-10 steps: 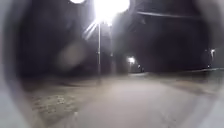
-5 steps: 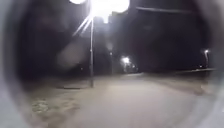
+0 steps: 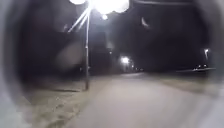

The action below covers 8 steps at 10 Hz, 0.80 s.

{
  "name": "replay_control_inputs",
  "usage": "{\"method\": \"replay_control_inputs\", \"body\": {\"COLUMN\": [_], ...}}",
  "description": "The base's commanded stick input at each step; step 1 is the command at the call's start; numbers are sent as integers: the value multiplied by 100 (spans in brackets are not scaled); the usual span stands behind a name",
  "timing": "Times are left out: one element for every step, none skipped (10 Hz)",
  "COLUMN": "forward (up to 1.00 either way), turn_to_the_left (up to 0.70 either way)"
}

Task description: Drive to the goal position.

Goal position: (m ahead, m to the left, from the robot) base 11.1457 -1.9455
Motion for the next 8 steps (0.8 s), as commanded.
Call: {"method": "replay_control_inputs", "body": {"forward": [100, 100, 100, 100, 100, 100, 100, 100], "turn_to_the_left": [-28, -11, 0, 0, 0, 0, 0, 0]}}
